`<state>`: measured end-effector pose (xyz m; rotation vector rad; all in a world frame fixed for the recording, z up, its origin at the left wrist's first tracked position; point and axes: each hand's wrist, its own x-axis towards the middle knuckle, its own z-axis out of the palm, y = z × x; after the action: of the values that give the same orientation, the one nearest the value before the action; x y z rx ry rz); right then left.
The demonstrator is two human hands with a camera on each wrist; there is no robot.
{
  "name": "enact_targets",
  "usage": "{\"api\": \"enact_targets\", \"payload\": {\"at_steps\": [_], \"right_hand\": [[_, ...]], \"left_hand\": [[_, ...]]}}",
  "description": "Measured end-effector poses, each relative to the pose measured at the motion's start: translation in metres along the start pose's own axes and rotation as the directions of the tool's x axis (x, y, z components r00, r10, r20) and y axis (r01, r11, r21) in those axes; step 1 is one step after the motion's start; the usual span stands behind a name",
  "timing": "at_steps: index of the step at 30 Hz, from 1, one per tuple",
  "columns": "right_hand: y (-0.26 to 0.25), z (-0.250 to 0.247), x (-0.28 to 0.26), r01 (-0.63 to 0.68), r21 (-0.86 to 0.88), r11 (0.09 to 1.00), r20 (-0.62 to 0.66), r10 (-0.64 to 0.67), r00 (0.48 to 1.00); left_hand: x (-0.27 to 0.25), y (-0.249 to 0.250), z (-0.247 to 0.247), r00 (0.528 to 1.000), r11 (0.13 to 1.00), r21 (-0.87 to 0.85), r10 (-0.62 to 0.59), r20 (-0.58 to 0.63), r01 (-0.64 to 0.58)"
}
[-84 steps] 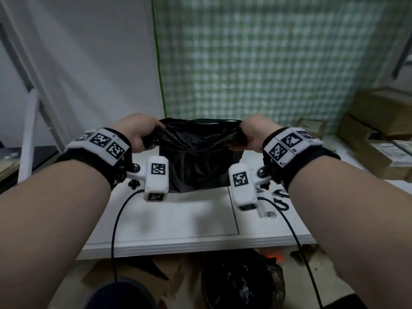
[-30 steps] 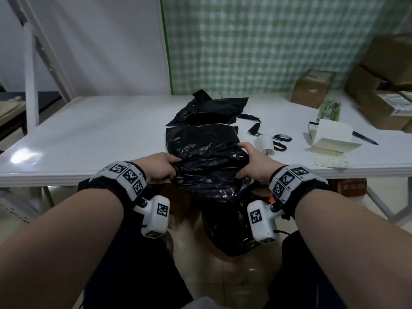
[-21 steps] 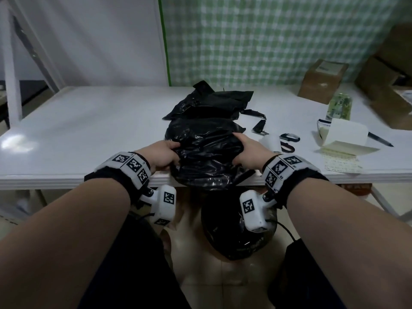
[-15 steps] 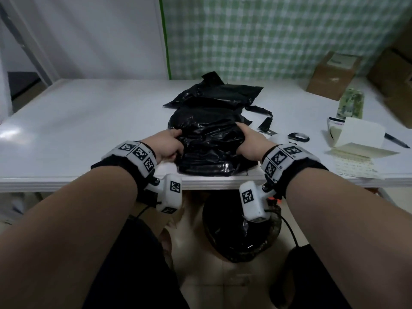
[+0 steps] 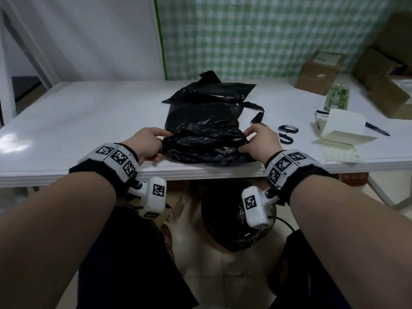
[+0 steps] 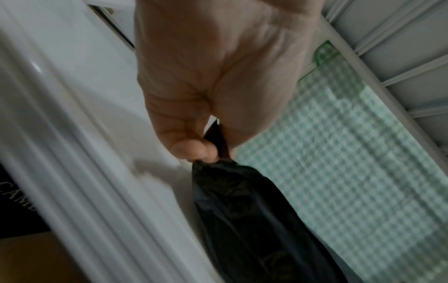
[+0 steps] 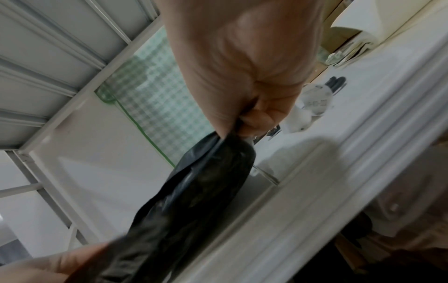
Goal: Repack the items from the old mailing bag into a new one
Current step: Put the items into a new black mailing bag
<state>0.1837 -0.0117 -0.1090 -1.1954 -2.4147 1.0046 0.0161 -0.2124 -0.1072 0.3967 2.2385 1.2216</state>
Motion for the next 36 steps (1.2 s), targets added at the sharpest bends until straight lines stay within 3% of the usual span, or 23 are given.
{"api": "enact_targets", "payload": {"at_steps": [7,10,13,16,19,22,24,27,29,32,34,36], "right_hand": [[0.011,-0.014,-0.027,-0.007,-0.116,0.993,0.106,0.019,0.994],[0.008,-0.024,-0.036,-0.008,-0.141,0.99,0.061,0.017,0.998],[0.003,-0.035,-0.037,-0.039,-0.015,0.999,-0.081,0.038,0.996],[-0.007,-0.05,-0.035,-0.044,0.231,0.972,-0.108,0.071,0.992],[-0.018,-0.059,-0.035,-0.01,0.307,0.952,-0.075,0.035,0.997],[-0.018,-0.059,-0.034,0.006,0.251,0.968,-0.064,0.011,0.998],[-0.015,-0.057,-0.034,-0.006,0.237,0.972,-0.037,0.015,0.999],[-0.016,-0.058,-0.036,-0.009,0.226,0.974,0.012,0.007,1.0],[-0.021,-0.064,-0.034,0.005,0.233,0.972,0.021,-0.011,1.0],[-0.03,-0.074,-0.028,0.074,0.128,0.989,0.011,-0.076,0.997],[-0.036,-0.078,-0.026,0.126,-0.012,0.992,0.023,-0.125,0.992],[-0.044,-0.08,-0.024,0.172,-0.111,0.979,0.025,-0.17,0.985]], "left_hand": [[-0.035,-0.009,-0.009,1.0,1.0,0.015,-0.01,-0.002,0.01],[-0.045,-0.006,-0.01,0.997,0.999,0.014,0.035,-0.064,-0.034],[-0.052,0.004,-0.02,0.974,0.991,-0.033,0.123,-0.192,-0.132],[-0.059,0.018,-0.03,0.971,0.972,-0.106,0.191,-0.146,-0.207],[-0.065,0.024,-0.027,0.981,0.968,0.16,0.186,0.054,-0.193],[-0.065,0.017,-0.019,0.973,0.848,0.493,0.103,0.204,-0.193],[-0.064,0.01,-0.013,0.973,0.77,0.602,0.104,0.205,-0.209],[-0.059,0.001,-0.008,0.958,0.651,0.705,0.229,0.17,-0.281],[-0.055,0.002,-0.011,0.945,0.625,0.716,0.286,0.159,-0.31],[-0.051,0.015,-0.02,0.923,0.703,0.633,0.382,0.048,-0.324],[-0.049,0.028,-0.024,0.907,0.832,0.417,0.42,-0.041,-0.366],[-0.049,0.043,-0.029,0.9,0.896,0.188,0.425,-0.097,-0.403]]}}
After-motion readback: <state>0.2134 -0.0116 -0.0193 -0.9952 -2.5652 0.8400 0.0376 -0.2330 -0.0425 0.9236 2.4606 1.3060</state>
